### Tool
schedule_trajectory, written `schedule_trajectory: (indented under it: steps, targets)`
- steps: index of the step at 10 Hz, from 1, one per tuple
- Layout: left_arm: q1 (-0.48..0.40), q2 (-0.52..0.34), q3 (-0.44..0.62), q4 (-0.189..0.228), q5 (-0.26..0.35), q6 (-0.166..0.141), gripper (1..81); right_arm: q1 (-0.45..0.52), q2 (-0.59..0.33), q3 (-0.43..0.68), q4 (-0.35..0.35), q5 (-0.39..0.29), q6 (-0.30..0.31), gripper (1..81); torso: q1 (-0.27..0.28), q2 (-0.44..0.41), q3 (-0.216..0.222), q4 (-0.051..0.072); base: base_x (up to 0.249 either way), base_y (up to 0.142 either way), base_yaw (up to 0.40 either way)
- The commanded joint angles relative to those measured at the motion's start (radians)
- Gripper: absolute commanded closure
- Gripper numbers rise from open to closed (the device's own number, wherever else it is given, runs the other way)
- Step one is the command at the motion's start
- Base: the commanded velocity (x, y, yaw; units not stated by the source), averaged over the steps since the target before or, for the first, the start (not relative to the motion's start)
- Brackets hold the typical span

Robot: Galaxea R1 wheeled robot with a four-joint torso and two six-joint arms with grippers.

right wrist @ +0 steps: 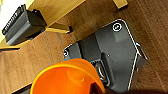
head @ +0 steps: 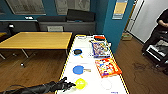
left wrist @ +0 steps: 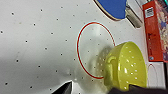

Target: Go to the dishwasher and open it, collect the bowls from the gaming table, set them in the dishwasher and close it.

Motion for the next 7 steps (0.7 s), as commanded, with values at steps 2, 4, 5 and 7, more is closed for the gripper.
schedule_trajectory:
  steps: [2, 4, 5, 7]
  targets:
    - [-0.134, 0.039, -0.044, 0.007, 0.056, 0.002, 1.0, 0.040, -0.041, 0.004, -0.026, -0.064, -0.004, 81.1, 0.000, 0.000, 0.000, 0.000, 0.000, 0.000, 0.000]
    - [-0.139, 0.074, -0.079, 0.008, 0.062, 0.004, 1.0, 0.041, -0.034, -0.007, -0.024, -0.073, -0.004, 81.1, 0.000, 0.000, 0.000, 0.000, 0.000, 0.000, 0.000]
    - [-0.137, 0.091, -0.104, 0.008, 0.069, 0.004, 1.0, 0.044, -0.032, -0.011, -0.024, -0.073, -0.003, 81.1, 0.000, 0.000, 0.000, 0.000, 0.000, 0.000, 0.000]
    - [-0.139, 0.132, -0.142, 0.024, 0.105, 0.012, 1.0, 0.045, -0.021, -0.025, -0.018, -0.083, -0.003, 81.1, 0.000, 0.000, 0.000, 0.000, 0.000, 0.000, 0.000]
